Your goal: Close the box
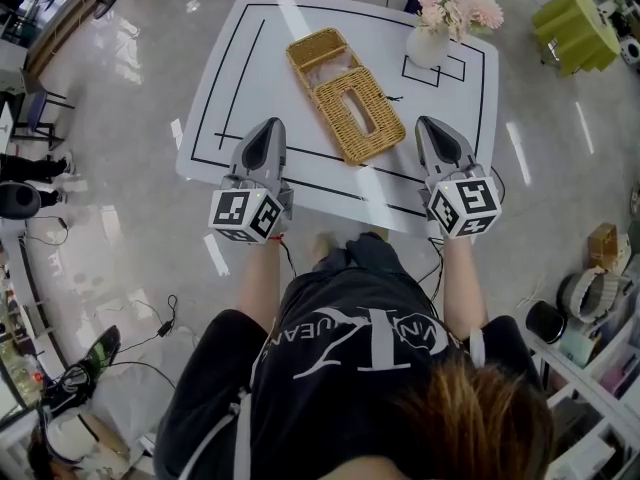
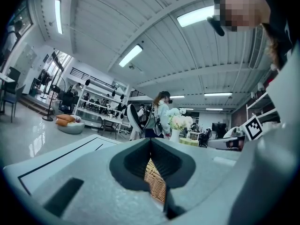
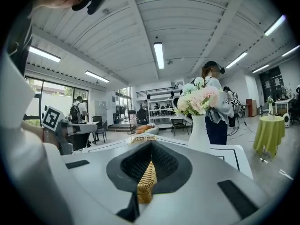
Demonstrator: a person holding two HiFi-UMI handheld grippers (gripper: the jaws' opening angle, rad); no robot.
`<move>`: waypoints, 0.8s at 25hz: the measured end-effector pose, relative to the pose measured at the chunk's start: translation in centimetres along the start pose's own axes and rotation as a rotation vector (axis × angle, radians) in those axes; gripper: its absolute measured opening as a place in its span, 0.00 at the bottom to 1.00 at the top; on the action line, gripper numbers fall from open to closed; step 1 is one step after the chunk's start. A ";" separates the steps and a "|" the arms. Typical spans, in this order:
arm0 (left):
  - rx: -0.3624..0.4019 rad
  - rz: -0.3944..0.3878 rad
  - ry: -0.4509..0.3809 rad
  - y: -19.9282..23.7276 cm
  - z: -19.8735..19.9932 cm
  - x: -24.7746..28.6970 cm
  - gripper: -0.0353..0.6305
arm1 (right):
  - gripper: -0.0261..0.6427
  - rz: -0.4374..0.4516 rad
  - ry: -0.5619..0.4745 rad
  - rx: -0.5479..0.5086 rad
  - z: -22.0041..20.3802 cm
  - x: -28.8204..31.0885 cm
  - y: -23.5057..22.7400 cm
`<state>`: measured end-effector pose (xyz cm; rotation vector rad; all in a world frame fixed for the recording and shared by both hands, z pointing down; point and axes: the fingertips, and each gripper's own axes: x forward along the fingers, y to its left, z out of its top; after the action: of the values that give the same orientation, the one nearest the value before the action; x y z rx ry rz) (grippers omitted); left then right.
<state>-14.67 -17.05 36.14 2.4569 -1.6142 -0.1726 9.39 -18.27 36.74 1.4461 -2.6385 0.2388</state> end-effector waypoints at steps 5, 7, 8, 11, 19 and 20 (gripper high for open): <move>0.018 0.001 -0.005 0.0 0.7 0.3 0.07 | 0.04 -0.003 -0.018 -0.009 0.7 -0.1 -0.2; 0.025 0.000 -0.008 0.0 1.0 0.4 0.07 | 0.04 -0.004 -0.024 -0.013 0.9 -0.1 -0.3; 0.028 -0.001 -0.010 0.0 1.1 0.5 0.07 | 0.04 -0.004 -0.028 -0.015 1.0 0.0 -0.4; 0.035 -0.002 -0.019 0.0 1.6 0.7 0.07 | 0.04 -0.005 -0.039 -0.023 1.4 0.0 -0.5; 0.044 -0.004 -0.045 0.1 3.0 1.0 0.07 | 0.04 -0.004 -0.071 -0.040 2.7 -0.2 -0.5; 0.046 -0.005 -0.048 0.1 3.1 1.1 0.07 | 0.04 -0.004 -0.076 -0.042 2.9 -0.2 -0.6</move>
<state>-14.92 -18.40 33.10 2.5097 -1.6500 -0.1984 9.90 -19.02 33.97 1.4751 -2.6828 0.1292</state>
